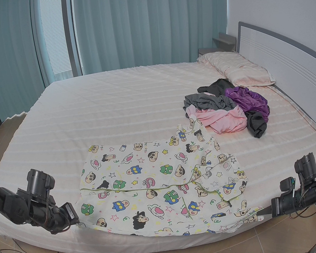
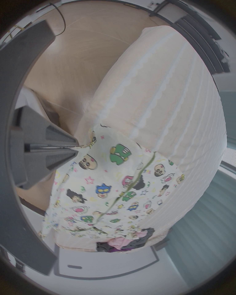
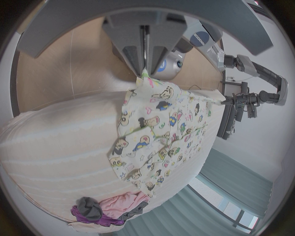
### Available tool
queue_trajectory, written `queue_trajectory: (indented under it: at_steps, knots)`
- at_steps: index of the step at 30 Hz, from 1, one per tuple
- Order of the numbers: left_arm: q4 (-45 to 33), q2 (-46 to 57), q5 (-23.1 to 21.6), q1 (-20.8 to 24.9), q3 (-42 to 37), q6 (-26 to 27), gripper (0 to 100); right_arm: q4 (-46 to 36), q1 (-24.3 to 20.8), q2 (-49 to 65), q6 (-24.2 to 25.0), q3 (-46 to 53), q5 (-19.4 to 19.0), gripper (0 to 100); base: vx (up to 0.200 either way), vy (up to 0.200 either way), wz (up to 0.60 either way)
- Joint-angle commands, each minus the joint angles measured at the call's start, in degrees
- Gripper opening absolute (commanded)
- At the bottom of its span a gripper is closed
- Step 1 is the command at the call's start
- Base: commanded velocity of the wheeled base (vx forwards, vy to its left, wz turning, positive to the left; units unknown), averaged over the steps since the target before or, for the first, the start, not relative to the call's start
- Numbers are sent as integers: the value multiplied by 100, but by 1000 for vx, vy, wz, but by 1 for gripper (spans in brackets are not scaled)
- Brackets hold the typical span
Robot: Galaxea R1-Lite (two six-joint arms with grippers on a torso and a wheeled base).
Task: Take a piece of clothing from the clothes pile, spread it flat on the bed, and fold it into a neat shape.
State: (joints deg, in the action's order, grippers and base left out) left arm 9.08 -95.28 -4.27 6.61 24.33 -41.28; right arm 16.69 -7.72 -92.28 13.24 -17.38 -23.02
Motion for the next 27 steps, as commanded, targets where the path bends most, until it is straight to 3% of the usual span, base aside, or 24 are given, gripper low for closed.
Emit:
queue_trajectory:
  at_steps: [1,5,10,14,27]
  knots:
    - [-161,-527,-127,-221,661,-320,0,10,200,-492,118,-503,-124,0,0,0,0]
    - [-231,-817,-276,-344,924,-346,0,19,227,-765,126,-740,-124,0,0,0,0]
    - [-407,-975,-681,-538,1452,-935,0,36,288,-1020,285,-1092,-124,0,0,0,0]
    - [-671,-966,-953,-661,1821,-1040,0,63,315,-1134,425,-1347,-124,0,0,0,0]
    - [-882,-1801,-953,-740,2647,-1084,0,10,271,-1723,531,-2111,-80,0,0,0,0]
